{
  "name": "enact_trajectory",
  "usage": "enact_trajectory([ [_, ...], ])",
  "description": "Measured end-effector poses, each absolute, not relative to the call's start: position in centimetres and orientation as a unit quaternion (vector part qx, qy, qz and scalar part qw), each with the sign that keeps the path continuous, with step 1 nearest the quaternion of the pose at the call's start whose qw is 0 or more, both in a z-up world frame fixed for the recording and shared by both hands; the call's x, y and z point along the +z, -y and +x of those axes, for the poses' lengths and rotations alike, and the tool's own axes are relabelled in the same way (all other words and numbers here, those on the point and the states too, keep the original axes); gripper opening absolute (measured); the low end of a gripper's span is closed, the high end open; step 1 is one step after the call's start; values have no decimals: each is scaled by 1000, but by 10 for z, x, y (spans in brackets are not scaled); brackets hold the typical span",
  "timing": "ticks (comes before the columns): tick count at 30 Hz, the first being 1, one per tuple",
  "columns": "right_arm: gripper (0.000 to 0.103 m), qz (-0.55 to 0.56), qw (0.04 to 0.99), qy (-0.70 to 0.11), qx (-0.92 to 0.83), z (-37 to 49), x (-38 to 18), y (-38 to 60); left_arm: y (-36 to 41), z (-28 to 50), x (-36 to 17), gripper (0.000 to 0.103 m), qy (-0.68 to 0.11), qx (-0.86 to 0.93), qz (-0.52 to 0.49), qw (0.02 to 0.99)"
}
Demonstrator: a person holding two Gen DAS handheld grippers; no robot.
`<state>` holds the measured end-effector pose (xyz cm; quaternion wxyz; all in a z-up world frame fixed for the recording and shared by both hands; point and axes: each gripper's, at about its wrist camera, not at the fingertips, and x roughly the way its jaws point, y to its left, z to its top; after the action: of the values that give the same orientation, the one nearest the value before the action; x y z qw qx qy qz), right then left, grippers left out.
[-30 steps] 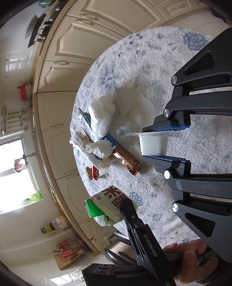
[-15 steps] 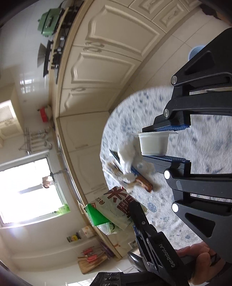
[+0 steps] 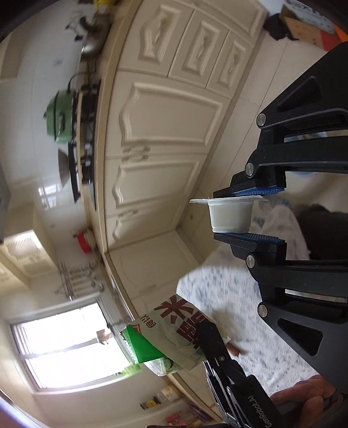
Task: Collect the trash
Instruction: 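Carry the green-white packet and white cup over the bin, then open both tools to drop the packet and cup into the bin, then bring both tools back over the remaining trash on the table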
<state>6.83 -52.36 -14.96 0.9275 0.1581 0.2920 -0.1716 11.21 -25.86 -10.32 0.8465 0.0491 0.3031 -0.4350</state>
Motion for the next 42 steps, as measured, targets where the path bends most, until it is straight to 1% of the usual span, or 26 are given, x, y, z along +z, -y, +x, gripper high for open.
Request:
enact_trajectory([
  [6,23,188,906,-311,-215,39,-186,580,334,108,-135,5,-348,-470,71,808],
  [11,23,226,884,-339,-231,30,-236,623,390,123,-176,5,-398,-478,96,777],
  [20,23,285,843,-398,-224,45,-333,676,505,184,-254,5,-498,-452,134,728],
  [21,24,292,837,-405,-224,47,-345,682,515,192,-264,5,-507,-447,139,724],
  [24,26,309,825,-417,-225,47,-369,693,539,214,-288,9,-529,-428,153,717],
  [25,26,314,821,-419,-229,46,-375,697,555,219,-300,13,-536,-424,157,713],
  [26,32,319,817,-421,-233,45,-380,700,560,224,-304,18,-542,-416,161,712],
  [27,43,325,813,-422,-235,45,-384,702,563,225,-308,23,-543,-410,163,715],
  [28,50,334,810,-420,-238,41,-387,705,572,224,-314,39,-542,-403,166,718],
  [29,61,339,808,-417,-240,38,-388,705,574,225,-314,59,-539,-396,168,724],
  [30,69,342,808,-414,-242,35,-390,706,576,225,-313,66,-532,-390,168,732],
  [31,72,345,807,-412,-246,32,-390,706,572,223,-313,76,-524,-385,169,740],
  [32,82,346,806,-410,-250,29,-390,706,572,222,-311,86,-518,-377,172,749],
  [33,92,348,805,-408,-252,27,-390,706,574,222,-310,90,-515,-367,176,754],
  [34,96,352,804,-406,-256,24,-390,706,575,220,-309,96,-511,-359,181,759],
  [35,101,354,803,-404,-259,22,-388,705,576,218,-306,96,-506,-355,184,764],
  [36,103,356,801,-403,-263,21,-386,703,575,215,-303,96,-502,-354,185,767],
  [42,103,357,806,-386,-272,20,-361,689,550,189,-274,98,-476,-358,178,783],
])
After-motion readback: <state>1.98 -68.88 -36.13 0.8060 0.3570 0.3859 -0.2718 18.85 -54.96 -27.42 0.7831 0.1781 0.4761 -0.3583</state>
